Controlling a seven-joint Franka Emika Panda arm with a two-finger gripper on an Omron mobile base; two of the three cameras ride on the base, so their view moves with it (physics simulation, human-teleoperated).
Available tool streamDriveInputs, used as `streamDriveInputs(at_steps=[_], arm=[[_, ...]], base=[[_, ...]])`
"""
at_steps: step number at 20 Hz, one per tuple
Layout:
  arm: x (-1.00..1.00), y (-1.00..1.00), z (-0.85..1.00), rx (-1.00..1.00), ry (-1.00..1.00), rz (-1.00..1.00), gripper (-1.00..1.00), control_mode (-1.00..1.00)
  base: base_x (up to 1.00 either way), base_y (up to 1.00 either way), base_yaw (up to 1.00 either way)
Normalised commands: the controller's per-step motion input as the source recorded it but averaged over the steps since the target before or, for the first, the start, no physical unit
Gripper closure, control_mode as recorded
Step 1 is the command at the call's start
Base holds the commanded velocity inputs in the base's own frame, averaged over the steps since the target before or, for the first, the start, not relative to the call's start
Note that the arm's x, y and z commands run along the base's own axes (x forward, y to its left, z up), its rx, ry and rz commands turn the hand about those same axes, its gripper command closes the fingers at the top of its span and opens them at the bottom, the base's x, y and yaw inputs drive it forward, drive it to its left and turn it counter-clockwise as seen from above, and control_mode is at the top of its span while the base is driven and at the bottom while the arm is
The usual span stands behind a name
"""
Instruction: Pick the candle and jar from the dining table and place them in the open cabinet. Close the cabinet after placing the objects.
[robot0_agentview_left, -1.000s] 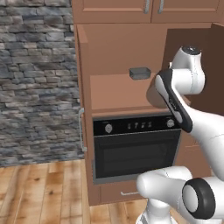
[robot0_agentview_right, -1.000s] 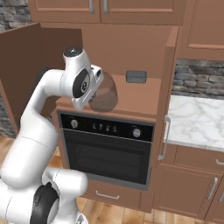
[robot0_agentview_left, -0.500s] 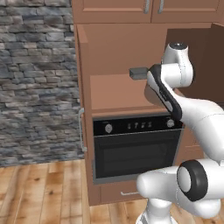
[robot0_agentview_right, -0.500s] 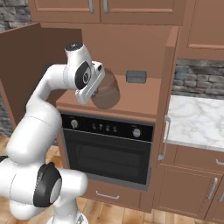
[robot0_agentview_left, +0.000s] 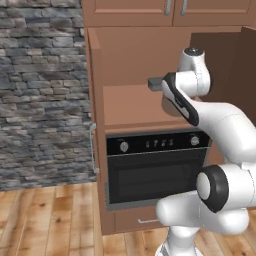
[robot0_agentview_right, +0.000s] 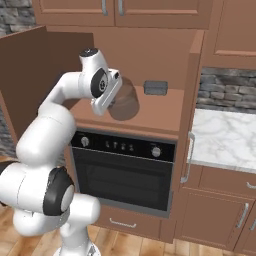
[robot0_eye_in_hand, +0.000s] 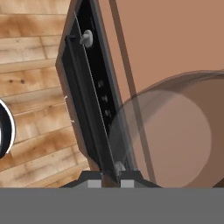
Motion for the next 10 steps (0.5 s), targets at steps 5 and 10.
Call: streamDriveInputs(at_steps=[5,10], arm=[[0.28,0.00,-0.07,0.00,0.00,0.00,1.00,-1.00],[0.25,0.00,-0.02,0.00,0.00,0.00,1.00,-1.00]], base=[[0.00,0.00,0.00],[0.00,0.00,0.00]])
